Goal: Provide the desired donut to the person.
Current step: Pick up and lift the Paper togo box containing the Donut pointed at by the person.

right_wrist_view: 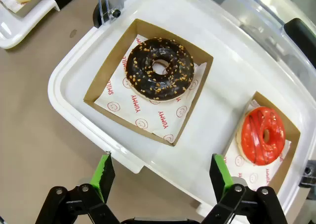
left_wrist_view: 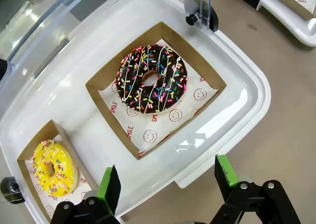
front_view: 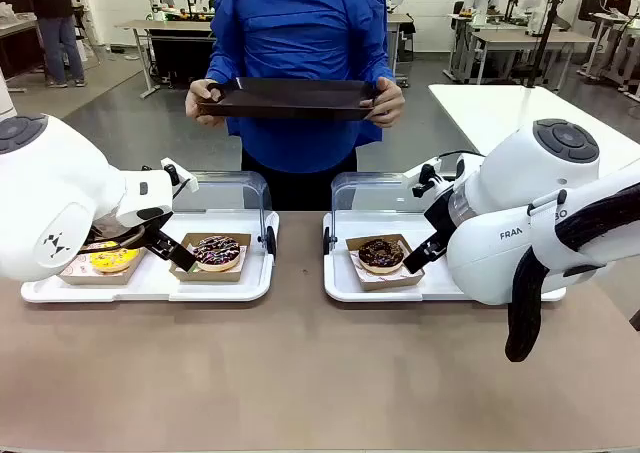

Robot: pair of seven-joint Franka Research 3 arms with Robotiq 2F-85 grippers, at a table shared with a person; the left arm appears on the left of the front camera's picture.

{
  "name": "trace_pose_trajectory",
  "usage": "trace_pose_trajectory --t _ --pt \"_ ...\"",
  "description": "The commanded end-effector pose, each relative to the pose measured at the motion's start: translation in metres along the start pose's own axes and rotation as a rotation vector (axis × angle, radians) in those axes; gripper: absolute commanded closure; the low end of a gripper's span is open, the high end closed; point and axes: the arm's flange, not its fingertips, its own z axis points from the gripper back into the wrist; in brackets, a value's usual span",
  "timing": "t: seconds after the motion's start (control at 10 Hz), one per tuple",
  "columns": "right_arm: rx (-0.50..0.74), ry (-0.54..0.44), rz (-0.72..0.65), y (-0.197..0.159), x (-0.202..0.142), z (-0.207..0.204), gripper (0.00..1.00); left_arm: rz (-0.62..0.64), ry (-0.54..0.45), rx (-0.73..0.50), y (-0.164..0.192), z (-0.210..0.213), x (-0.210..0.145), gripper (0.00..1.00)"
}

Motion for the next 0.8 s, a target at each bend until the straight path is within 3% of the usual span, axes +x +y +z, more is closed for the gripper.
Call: trace_pose_trajectory --t 0.0,0.7 --pt "0.000 0.000 0.000 0.0000 0.0000 0.0000 0.00 0.000 0.000 0.000 0.0000 0.0000 0.0000 0.00" --pt "0.000 0.000 0.000 0.0000 0.0000 0.0000 0.00 0.000 0.000 0.000 0.0000 0.0000 0.0000 0.00"
